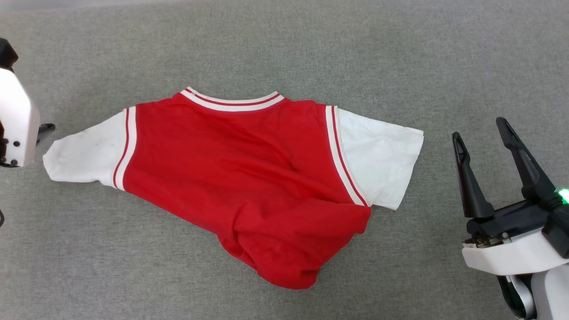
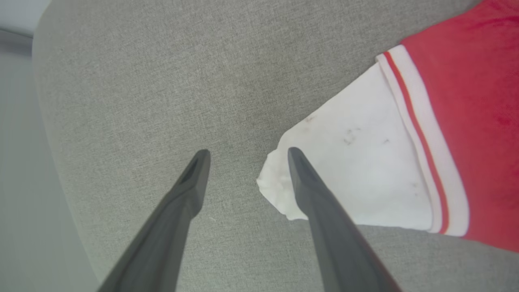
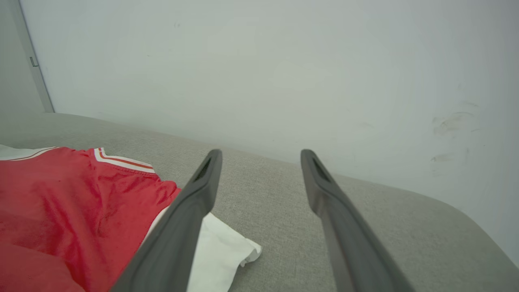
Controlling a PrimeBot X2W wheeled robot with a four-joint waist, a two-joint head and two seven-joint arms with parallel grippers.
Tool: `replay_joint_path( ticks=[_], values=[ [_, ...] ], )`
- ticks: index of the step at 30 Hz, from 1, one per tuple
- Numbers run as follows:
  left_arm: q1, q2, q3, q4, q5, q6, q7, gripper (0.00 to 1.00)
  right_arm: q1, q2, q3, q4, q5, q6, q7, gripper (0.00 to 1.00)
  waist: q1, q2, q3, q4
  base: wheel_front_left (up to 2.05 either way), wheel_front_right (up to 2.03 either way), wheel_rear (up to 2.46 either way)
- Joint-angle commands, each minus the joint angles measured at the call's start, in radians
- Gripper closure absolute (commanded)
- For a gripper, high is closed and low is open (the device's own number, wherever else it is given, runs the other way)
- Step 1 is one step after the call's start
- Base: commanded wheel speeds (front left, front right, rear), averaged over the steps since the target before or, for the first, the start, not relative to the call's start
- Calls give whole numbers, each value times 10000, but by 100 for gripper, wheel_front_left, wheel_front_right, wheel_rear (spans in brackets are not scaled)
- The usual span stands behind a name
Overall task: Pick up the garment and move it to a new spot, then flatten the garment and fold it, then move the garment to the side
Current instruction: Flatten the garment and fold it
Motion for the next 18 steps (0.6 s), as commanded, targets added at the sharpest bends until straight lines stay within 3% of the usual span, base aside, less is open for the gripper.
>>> replay_joint_path(
  ticks=[1, 9, 15, 16, 17, 18],
  values=[
    [-171, 18, -30, -61, -93, -67, 332, 0, -45, 0, 22, -64, 67, -11, -19, 0, 0, 0, 112, -35, 0, 0, 0],
    [283, 57, -163, 75, -388, 35, 1147, 0, -273, -32, 24, -178, 33, -11, -19, 0, 0, 0, 678, -259, 0, 0, 0],
    [1093, -336, -417, 301, -321, 4, 1415, 0, -400, -35, -16, -150, 0, -11, -19, 0, 0, 0, 853, -313, 0, 0, 0],
    [1151, -385, -454, 327, -254, -16, 1380, 76, -404, -35, -33, -122, -8, -11, -19, 0, 0, 0, 845, -306, 0, 0, 0],
    [1193, -449, -469, 343, -246, -42, 1318, 100, -422, -37, -50, -88, -16, -11, -19, 0, 0, 0, 813, -292, 0, 0, 0],
    [1169, -502, -428, 354, -254, -41, 1201, 100, -453, -46, -71, -58, -29, -11, -19, 0, 0, 0, 759, -266, 0, 0, 0]
  ],
)
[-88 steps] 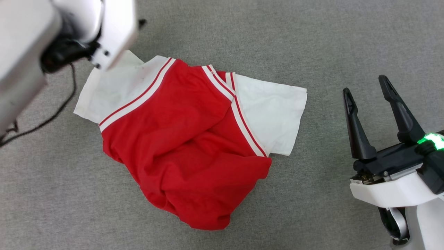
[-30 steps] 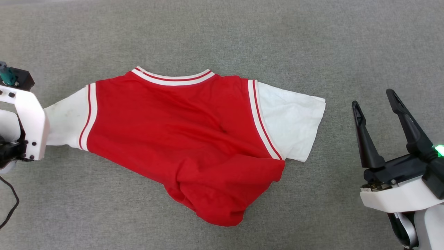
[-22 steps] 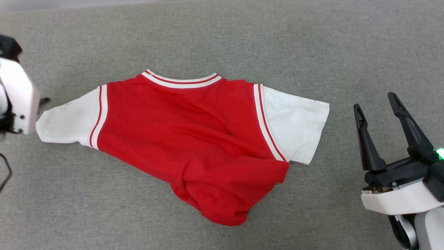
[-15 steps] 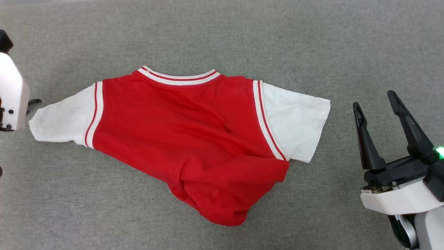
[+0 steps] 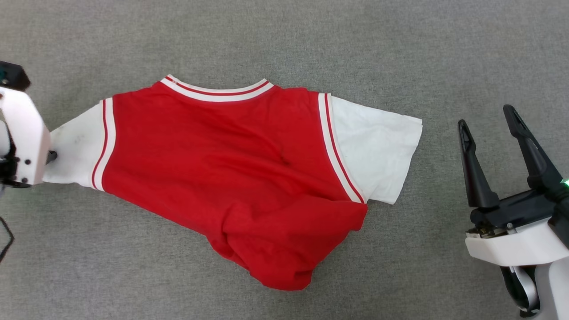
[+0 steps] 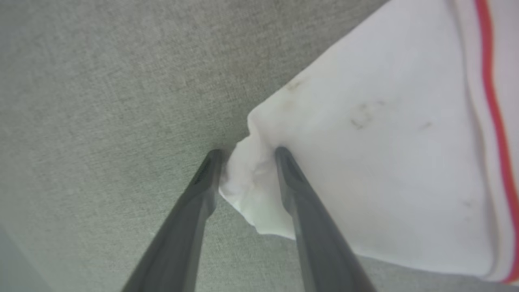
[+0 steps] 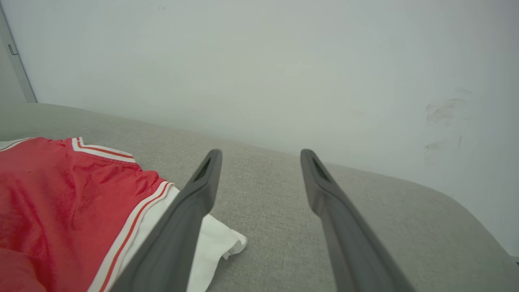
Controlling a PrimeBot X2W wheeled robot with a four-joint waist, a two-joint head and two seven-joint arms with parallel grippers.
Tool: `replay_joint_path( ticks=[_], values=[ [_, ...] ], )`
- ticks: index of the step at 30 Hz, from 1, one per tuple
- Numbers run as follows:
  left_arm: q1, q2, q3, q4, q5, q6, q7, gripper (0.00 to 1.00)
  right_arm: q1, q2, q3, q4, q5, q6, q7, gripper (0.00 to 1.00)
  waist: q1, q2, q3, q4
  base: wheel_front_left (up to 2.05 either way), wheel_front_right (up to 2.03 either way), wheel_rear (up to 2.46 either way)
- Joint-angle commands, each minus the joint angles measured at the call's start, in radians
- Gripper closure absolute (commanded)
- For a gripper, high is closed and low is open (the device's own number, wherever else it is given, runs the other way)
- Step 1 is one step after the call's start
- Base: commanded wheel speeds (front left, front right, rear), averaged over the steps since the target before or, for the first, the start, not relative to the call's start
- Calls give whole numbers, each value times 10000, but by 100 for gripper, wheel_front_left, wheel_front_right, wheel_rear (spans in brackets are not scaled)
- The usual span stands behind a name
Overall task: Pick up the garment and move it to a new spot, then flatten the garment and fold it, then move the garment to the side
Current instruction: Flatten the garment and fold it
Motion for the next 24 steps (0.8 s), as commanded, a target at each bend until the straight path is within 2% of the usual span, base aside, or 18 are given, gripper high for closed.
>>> replay_joint_path(
  ticks=[1, 5, 9, 11, 14, 19, 24],
  values=[
    [613, -350, -223, 106, 6, -62, -118, 100, -164, -42, -38, 53, -43, -11, -19, 0, 1, 0, -131, 48, 0, 0, 0],
    [245, -303, 125, -31, -123, -173, -656, 100, -491, -222, -109, 75, -133, -11, -19, 0, 1, 0, -438, 162, 0, 0, 0],
    [-154, -200, 291, -465, -23, -259, -1117, 100, -1057, -719, -83, 140, -227, -11, -19, 0, 1, 0, -807, 359, 0, 0, 0],
    [-245, -135, 309, -795, 36, -285, -1285, 100, -1495, -1215, 200, 343, -261, -12, 12, 0, 1, 0, -985, 442, 0, 0, 0],
    [-454, -34, 252, -1362, 288, -318, -1408, 100, -2412, -2075, 948, 704, 15, -12, 727, 0, 1, 0, -1201, 599, 0, 0, 0],
    [-577, 63, 144, -2236, 589, -335, -1423, 100, -4049, -3601, 2694, 1140, 1649, -12, 3388, 0, 1, 0, -1314, 864, 0, 0, 0],
    [-585, -28, 94, -2856, 778, -207, -1486, 100, -5872, -5374, 5120, 1058, 4062, -14, 7055, 0, 1, 0, -1167, 1126, 0, 0, 0]
  ],
)
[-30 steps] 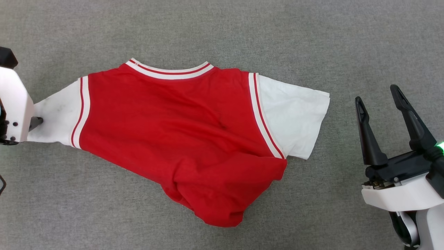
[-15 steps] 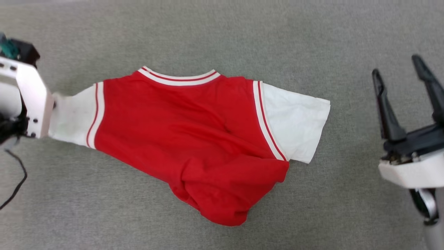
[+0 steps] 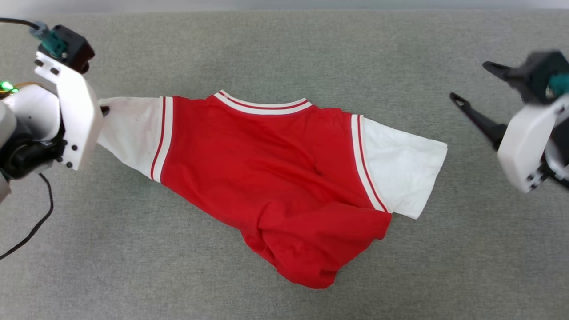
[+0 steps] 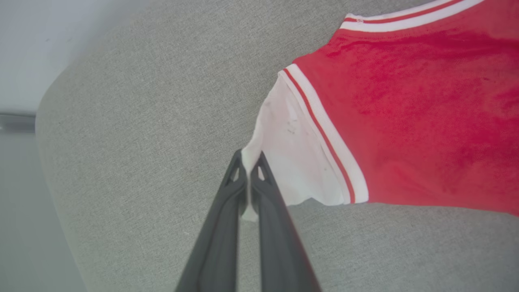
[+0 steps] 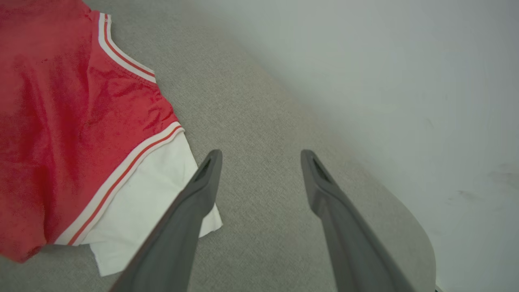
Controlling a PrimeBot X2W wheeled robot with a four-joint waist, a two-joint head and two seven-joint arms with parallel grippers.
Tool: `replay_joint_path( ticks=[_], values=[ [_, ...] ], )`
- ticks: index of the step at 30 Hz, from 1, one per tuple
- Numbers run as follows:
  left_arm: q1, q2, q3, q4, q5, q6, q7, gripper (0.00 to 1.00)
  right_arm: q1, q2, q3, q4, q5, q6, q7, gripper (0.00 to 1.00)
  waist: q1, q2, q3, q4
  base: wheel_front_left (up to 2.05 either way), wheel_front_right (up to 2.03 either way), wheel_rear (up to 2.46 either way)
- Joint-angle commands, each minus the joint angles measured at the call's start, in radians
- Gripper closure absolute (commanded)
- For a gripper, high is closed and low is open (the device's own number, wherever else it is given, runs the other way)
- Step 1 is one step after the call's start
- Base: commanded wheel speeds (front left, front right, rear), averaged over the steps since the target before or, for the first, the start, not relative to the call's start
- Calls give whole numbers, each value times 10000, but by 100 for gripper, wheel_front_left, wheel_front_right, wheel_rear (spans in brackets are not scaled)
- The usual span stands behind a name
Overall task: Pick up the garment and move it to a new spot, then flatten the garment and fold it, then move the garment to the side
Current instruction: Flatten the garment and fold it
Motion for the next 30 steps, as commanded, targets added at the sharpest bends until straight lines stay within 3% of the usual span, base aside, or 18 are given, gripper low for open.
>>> replay_joint_path(
  ticks=[1, 7, 12, 18, 26, 27, 28, 30],
  values=[
    [-29, -45, -14, -131, 70, 67, -63, 100, -613, -318, 340, -74, 473, -16, 605, 0, 0, 0, 93, 98, 0, 0, 0],
    [-209, -126, -3, -681, 286, 249, -153, 100, -2614, -1252, 2408, 291, 3039, -14, 4655, 0, 0, 0, 504, 382, 0, 0, 0],
    [-409, -292, 24, -1003, 474, 362, -229, 100, -3588, -1041, 3153, 1088, 3969, -13, 6560, 0, 0, 0, 939, 681, 0, 0, 0],
    [-640, -428, 88, -1283, 644, 439, -341, 100, -3617, -548, 3726, 2266, 3953, -13, 6693, 0, 0, 0, 1491, 945, 0, 0, 0],
    [-585, -388, 74, -1335, 707, 485, -435, 100, -2627, 176, 4812, 3492, 4255, -11, 5689, 0, 0, 0, 1848, 937, 0, 0, 0],
    [-557, -369, 68, -1320, 702, 483, -439, 100, -2650, 180, 4949, 3544, 4280, -11, 5612, 24, 0, 0, 1831, 911, 0, 0, 0],
    [-506, -350, 61, -1275, 681, 485, -457, 100, -2720, 216, 4929, 3563, 4383, -11, 5365, 95, 0, 0, 1781, 870, 0, 0, 0],
    [-437, -343, 36, -1209, 643, 480, -444, 100, -2998, 262, 4758, 3609, 4451, -11, 4833, 100, 0, 0, 1638, 799, 0, 0, 0]
  ],
)
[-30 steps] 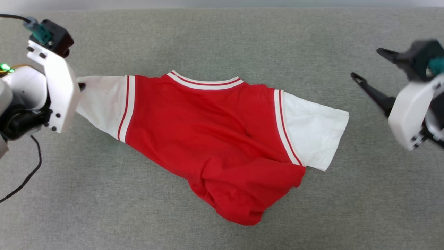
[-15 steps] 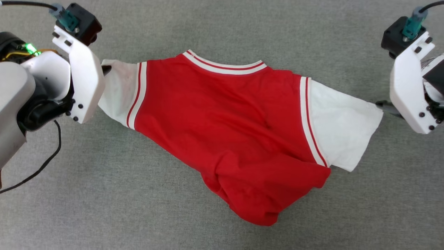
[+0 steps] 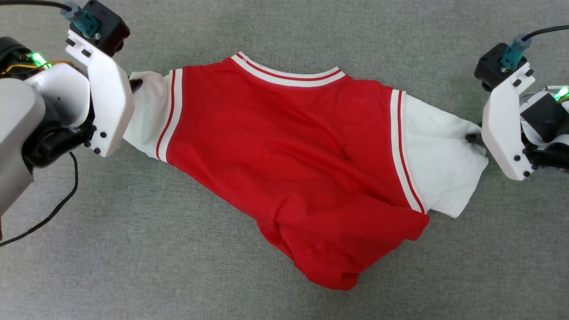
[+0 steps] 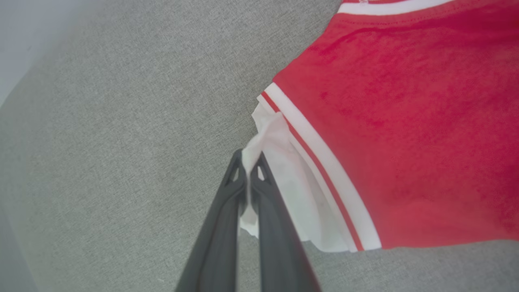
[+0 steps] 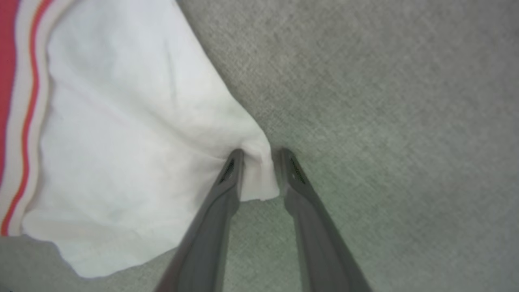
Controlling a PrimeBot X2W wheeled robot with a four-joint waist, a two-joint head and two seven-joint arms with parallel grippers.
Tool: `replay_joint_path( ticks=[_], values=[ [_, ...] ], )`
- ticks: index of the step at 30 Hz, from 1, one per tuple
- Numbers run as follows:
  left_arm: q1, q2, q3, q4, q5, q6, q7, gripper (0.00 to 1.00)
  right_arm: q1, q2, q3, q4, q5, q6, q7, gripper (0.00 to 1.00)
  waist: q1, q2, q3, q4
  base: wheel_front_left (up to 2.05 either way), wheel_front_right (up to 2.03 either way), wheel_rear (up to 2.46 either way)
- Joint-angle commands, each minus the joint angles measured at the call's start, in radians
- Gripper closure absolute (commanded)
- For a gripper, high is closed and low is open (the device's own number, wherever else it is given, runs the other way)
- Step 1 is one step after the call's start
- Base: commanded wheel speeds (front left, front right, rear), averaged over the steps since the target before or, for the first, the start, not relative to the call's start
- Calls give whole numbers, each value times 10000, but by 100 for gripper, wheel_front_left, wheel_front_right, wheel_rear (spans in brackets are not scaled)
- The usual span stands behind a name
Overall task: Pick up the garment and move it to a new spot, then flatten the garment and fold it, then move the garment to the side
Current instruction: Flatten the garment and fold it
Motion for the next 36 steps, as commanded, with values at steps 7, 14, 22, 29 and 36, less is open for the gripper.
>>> replay_joint_path(
  ticks=[7, 14, 22, 29, 36],
  values=[
    [97, 174, 29, -9, 78, 38, -258, 100, -391, 13, -113, 90, 308, -7, -2028, 100, 1, 0, -1054, -297, 0, 0, 0],
    [-296, 329, 260, -500, 520, 15, -972, 100, -806, -802, -161, -526, 351, -7, -3703, 100, 1, 0, -1930, -488, 0, 0, 0],
    [-870, 58, 587, -854, 914, 71, -1627, 100, -1391, -1307, -688, -815, -4, -9, -4810, 100, 1, 0, -2521, -651, 0, 0, 0],
    [-2025, -615, 970, -400, 1246, -33, -1977, 100, -2352, -1146, -1566, -527, -824, -9, -4981, 100, 1, 0, -2208, -786, 0, 0, 0],
    [-3900, -1611, 1551, 677, 1764, -141, -2542, 100, -4244, -201, -2944, 511, -2369, -9, -5003, 100, 1, 0, -1018, -811, 0, 0, 0]
  ],
)
